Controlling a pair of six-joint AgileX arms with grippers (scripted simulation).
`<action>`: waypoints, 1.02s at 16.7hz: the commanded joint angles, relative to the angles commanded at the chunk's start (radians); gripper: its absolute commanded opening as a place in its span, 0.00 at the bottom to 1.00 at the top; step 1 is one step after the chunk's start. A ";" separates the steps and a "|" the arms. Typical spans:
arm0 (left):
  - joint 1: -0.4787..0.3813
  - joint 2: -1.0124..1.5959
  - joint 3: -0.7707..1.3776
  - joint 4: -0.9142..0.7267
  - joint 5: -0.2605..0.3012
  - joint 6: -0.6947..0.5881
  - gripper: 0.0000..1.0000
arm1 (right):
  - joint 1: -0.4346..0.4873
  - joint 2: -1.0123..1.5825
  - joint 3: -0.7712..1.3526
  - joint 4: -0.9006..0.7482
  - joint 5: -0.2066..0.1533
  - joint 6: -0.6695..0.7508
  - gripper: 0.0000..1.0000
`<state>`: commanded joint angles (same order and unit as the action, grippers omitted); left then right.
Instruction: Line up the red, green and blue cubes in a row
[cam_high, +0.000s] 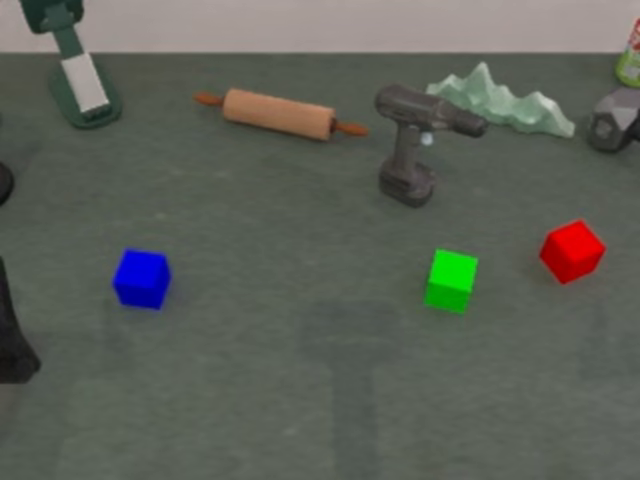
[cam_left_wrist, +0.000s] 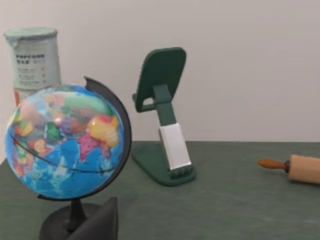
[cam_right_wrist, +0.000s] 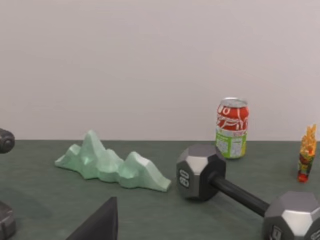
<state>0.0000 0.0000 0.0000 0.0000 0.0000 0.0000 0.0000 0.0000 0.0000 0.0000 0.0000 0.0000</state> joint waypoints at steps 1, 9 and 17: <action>0.000 0.000 0.000 0.000 0.000 0.000 1.00 | 0.000 0.000 0.000 0.000 0.000 0.000 1.00; 0.000 0.000 0.000 0.000 0.000 0.000 1.00 | 0.030 0.293 0.278 -0.175 -0.004 -0.042 1.00; 0.000 0.000 0.000 0.000 0.000 0.000 1.00 | 0.088 1.166 0.906 -0.601 0.003 -0.147 1.00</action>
<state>0.0000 0.0000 0.0000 0.0000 0.0000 0.0000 0.0877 1.1665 0.9057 -0.6008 0.0031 -0.1474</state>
